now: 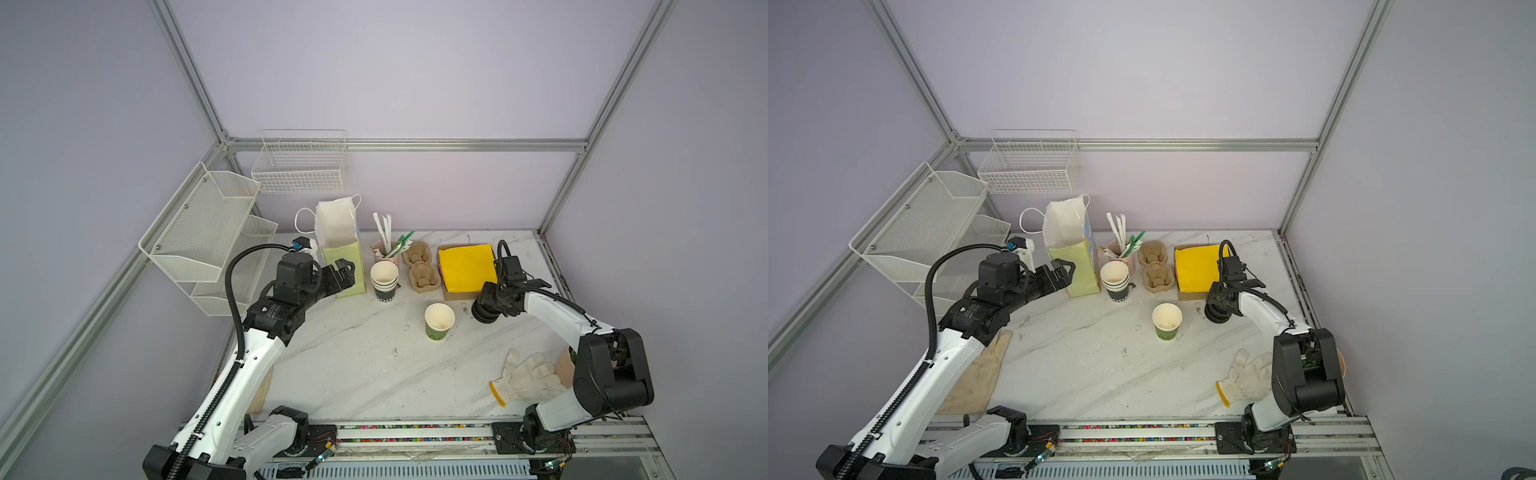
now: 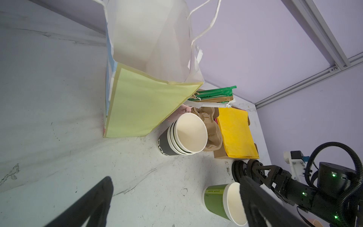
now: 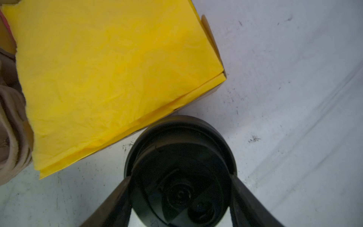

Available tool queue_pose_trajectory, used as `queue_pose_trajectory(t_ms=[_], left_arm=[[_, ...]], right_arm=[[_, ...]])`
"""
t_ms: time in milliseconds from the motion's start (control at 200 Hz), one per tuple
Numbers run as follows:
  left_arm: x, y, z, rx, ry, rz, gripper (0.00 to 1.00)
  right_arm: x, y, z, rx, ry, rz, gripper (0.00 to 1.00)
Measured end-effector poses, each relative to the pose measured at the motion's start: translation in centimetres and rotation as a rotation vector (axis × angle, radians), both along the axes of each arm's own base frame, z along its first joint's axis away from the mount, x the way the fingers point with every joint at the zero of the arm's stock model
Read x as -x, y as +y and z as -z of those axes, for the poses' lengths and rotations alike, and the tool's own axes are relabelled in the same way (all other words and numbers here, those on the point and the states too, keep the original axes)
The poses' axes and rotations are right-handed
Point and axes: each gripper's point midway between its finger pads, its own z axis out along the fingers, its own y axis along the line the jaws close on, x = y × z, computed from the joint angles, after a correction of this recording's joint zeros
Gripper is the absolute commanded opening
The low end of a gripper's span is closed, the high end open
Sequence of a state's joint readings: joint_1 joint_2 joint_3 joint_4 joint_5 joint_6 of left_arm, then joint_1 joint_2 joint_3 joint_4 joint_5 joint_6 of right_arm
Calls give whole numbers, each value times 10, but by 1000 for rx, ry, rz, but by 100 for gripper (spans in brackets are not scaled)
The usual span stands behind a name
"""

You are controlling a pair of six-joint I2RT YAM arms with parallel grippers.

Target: Pack the takeout coffee

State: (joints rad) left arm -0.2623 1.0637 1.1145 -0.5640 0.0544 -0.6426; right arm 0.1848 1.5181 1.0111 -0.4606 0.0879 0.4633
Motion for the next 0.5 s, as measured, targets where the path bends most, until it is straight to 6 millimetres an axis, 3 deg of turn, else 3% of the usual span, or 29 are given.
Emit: queue_pose_trajectory(t_ms=[500], left_arm=[[-2, -17, 12, 38, 51, 82, 100]], right_arm=[[5, 14, 7, -76, 14, -40, 67]])
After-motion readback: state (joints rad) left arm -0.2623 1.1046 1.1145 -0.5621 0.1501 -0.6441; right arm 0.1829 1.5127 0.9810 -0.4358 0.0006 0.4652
